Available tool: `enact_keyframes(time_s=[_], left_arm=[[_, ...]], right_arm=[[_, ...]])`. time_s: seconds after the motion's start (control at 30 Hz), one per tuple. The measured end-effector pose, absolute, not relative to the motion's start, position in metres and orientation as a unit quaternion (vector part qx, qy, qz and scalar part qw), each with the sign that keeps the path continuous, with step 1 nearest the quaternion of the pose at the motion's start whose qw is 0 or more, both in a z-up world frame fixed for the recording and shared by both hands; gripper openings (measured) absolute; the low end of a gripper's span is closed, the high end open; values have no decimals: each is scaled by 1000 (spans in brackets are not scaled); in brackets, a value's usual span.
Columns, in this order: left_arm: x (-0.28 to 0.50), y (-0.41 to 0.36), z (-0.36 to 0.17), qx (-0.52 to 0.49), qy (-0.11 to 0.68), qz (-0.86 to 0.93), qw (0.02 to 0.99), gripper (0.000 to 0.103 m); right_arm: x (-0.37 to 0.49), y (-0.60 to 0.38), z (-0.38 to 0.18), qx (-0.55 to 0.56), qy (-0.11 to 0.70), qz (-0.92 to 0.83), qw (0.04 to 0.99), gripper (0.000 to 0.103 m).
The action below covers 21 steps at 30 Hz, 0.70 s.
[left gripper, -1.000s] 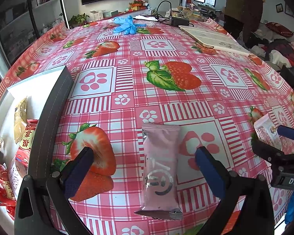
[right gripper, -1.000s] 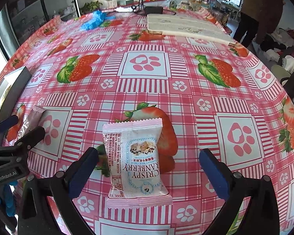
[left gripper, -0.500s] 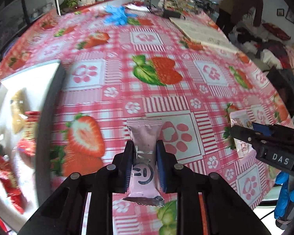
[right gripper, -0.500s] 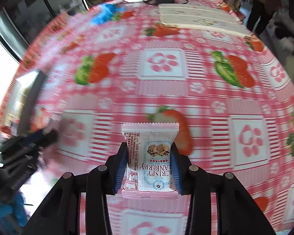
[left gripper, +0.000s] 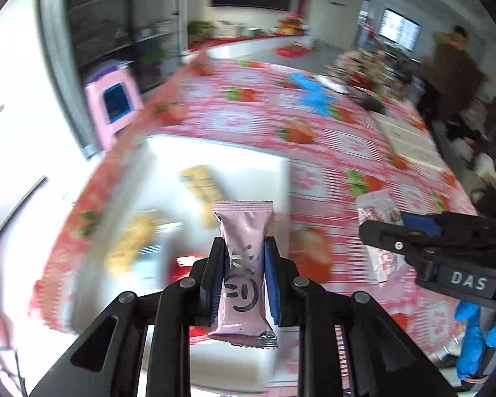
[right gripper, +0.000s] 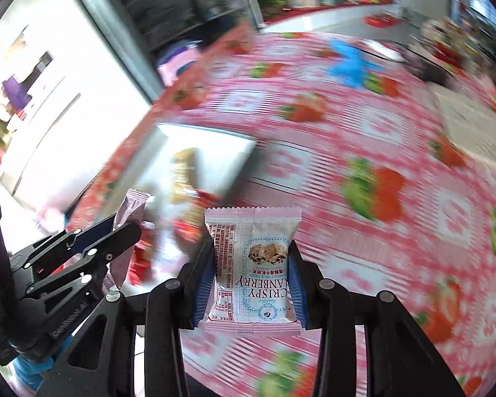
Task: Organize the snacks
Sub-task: 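Carry both held packets over the white tray, then open both grippers to drop the packets into the tray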
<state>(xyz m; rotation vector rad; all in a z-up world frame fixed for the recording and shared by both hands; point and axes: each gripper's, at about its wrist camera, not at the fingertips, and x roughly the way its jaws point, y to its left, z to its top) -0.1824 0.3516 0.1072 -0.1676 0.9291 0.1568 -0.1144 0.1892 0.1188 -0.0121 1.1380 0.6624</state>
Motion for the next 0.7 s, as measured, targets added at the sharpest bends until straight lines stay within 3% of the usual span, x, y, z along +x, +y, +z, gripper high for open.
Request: enact_keyframes(time_s=[0.17, 0.23, 0.27, 0.3, 0.37, 0.4, 0.5, 0.7], left_arm=[[-195, 401, 86, -100, 469, 134, 867, 26], [-198, 408, 77, -103, 475, 146, 862, 31], [-199, 412, 71, -104, 480, 150, 858, 47], [-200, 413, 68, -106, 482, 152, 856, 71], [-202, 414, 65, -105, 475, 161, 859, 86], [-203, 415, 64, -101, 474, 166, 859, 86], [-202, 415, 57, -92, 486, 173, 852, 93], [-208, 412, 59, -97, 469, 172, 861, 94]], right_arm=[[-120, 268, 109, -37, 536, 355, 765, 42], [-121, 292, 101, -54, 543, 361, 757, 43], [-122, 303, 96, -64, 546, 362, 753, 43], [-122, 312, 92, -75, 550, 363, 748, 44], [-123, 325, 85, -94, 561, 360, 739, 44], [-124, 327, 83, -99, 565, 359, 737, 47], [-125, 325, 86, -123, 556, 341, 748, 101], [-131, 321, 94, -178, 533, 321, 762, 102]])
